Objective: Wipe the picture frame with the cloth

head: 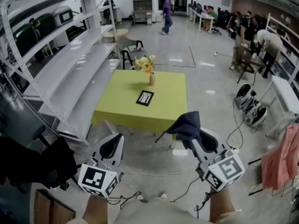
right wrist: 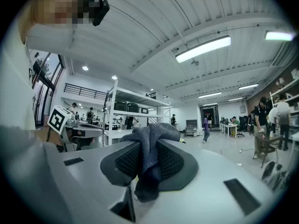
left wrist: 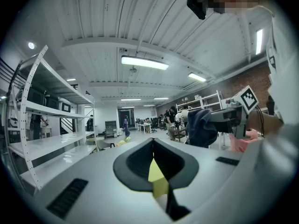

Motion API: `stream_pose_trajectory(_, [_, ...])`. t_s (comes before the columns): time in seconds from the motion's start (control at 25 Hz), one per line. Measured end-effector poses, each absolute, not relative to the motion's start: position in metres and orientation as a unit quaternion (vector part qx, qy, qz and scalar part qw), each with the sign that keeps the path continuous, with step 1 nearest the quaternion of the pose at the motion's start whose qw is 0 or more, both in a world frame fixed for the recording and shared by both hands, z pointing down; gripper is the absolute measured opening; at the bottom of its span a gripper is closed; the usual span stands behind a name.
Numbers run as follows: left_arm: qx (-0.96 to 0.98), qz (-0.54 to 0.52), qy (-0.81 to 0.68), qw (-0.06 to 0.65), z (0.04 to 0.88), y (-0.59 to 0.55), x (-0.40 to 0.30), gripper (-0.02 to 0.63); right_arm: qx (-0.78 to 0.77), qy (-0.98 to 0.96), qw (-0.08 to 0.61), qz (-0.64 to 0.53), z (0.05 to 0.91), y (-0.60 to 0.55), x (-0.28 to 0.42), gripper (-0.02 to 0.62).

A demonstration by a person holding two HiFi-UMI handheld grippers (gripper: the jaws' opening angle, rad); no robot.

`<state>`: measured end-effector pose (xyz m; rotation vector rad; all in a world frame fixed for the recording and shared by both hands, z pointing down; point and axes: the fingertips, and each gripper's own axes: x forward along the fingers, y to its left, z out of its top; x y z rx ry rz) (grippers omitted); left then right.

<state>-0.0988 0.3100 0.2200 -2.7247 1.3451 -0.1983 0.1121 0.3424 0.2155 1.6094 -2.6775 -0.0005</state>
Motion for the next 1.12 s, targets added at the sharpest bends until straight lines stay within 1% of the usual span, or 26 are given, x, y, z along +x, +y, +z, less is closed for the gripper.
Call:
stream_pose_trajectory(0.36, [-0.891, -0.072, 0.445, 0.054, 0.22, 0.318, -0.075, 0.008, 0.508, -0.862, 0.008, 0.007, 0.222, 0.345, 0.131, 0.092])
stream_pose_trajectory(0.68, [-0.889, -0.086, 0.446, 0.051, 0.233, 0.332, -0.048, 0.008, 0.5, -0.866, 0.012, 0.027, 0.243, 0.354, 0.154, 0.092])
stream_pose_trajectory(1.12, [-0.883, -0.077, 0.46, 0.051, 0.247, 0.294, -0.051, 0.008, 0.496, -0.867, 0.024, 0.03, 0.264, 0.315, 0.156, 0.092])
